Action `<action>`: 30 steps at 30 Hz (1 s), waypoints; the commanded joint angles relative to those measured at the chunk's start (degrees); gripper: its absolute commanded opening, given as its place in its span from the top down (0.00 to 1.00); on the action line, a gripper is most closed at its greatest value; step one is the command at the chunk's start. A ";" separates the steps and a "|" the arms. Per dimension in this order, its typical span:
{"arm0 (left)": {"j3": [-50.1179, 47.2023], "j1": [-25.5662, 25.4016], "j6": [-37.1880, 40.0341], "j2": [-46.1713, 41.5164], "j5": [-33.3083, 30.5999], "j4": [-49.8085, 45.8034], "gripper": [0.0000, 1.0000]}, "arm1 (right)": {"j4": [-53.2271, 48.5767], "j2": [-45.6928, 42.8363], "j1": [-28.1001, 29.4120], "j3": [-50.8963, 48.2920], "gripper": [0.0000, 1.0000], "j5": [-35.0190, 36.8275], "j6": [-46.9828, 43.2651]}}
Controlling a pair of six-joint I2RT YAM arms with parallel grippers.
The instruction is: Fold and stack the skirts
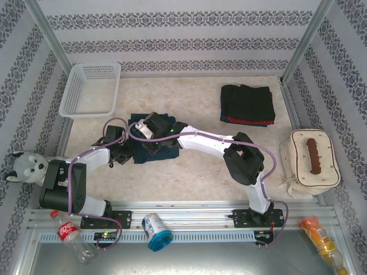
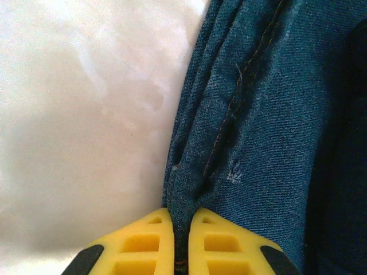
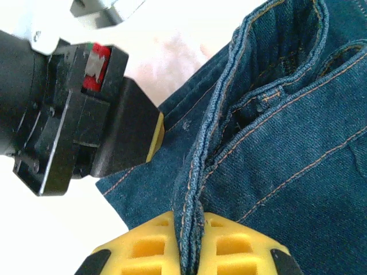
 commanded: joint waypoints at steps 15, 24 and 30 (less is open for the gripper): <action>7.44 5.50 9.44 -17.56 -7.71 -25.18 0.63 | -5.70 -5.53 -4.21 1.60 0.43 -16.30 -0.56; 10.39 1.00 2.01 -15.22 8.22 -10.41 0.61 | -9.02 3.13 -13.07 10.94 1.00 -8.05 6.66; 10.63 -2.73 -2.23 -7.81 12.36 -1.60 0.60 | -16.89 15.38 -16.62 24.70 1.00 -10.27 5.66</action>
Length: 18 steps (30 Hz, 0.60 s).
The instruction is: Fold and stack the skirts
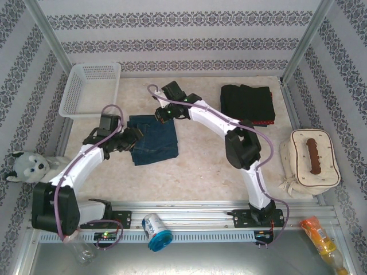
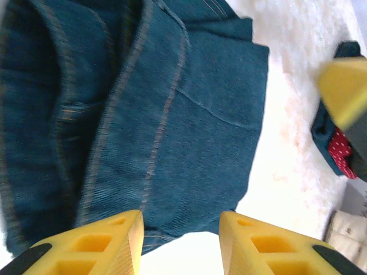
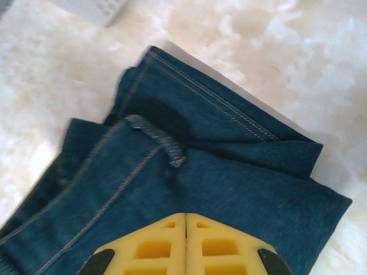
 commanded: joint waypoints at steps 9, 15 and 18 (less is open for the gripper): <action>0.74 1.10 3.16 13.02 -4.62 -0.31 0.58 | -13.22 7.23 0.02 -0.06 1.00 -3.45 7.20; 8.39 2.54 10.85 21.75 -4.25 -1.74 0.55 | 3.24 -7.78 3.53 -23.32 1.00 -12.72 23.22; 17.34 2.32 14.87 27.93 0.40 -3.62 0.53 | 9.19 -12.47 5.23 -28.15 0.96 -14.51 29.88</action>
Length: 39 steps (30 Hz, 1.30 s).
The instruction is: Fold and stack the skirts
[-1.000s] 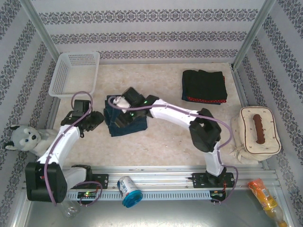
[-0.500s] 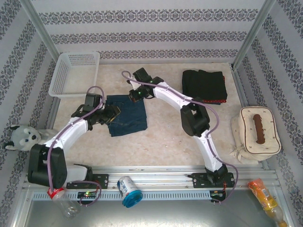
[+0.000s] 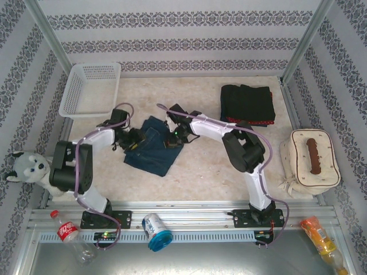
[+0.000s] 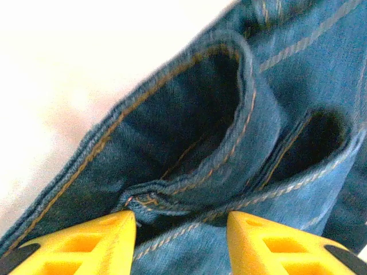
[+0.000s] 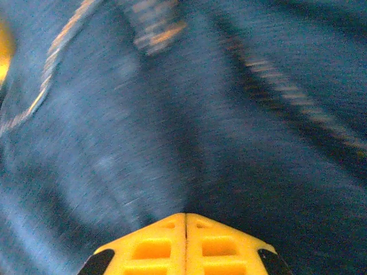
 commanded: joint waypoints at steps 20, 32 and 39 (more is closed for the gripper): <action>-8.23 -1.06 -1.13 -26.75 0.34 -5.34 0.00 | 5.27 5.01 -7.88 9.91 0.46 -10.73 -17.72; -24.84 -5.67 -8.31 -36.68 3.83 -2.69 0.26 | 3.17 12.12 -6.98 15.88 0.43 -13.44 -20.38; -27.19 -11.15 -10.44 -32.67 1.03 1.81 0.34 | 4.46 12.41 -6.13 15.95 0.43 -13.62 -19.69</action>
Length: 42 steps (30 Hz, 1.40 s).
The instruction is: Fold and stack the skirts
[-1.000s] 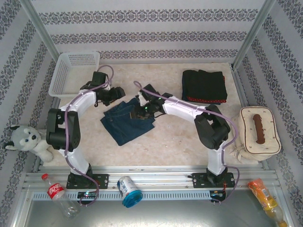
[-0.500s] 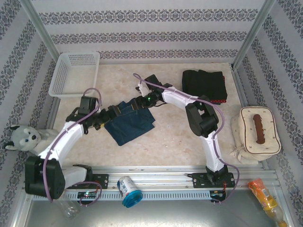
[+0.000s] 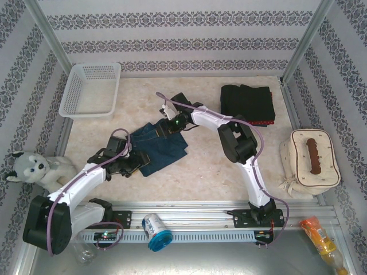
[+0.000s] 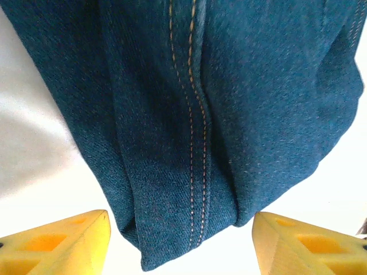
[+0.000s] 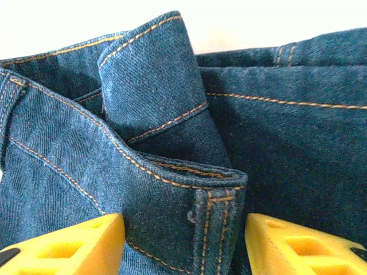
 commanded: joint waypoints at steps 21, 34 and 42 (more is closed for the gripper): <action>-4.23 -3.80 2.45 5.17 -1.09 3.17 0.94 | 7.32 -4.65 0.49 -4.06 0.92 -0.61 1.46; -3.88 -2.57 4.55 2.89 1.22 -1.71 1.00 | 5.43 -9.65 1.40 -0.09 0.95 4.85 1.69; -0.41 -0.80 9.12 8.57 4.19 -2.94 1.00 | -3.12 0.10 0.58 11.23 0.66 2.77 3.59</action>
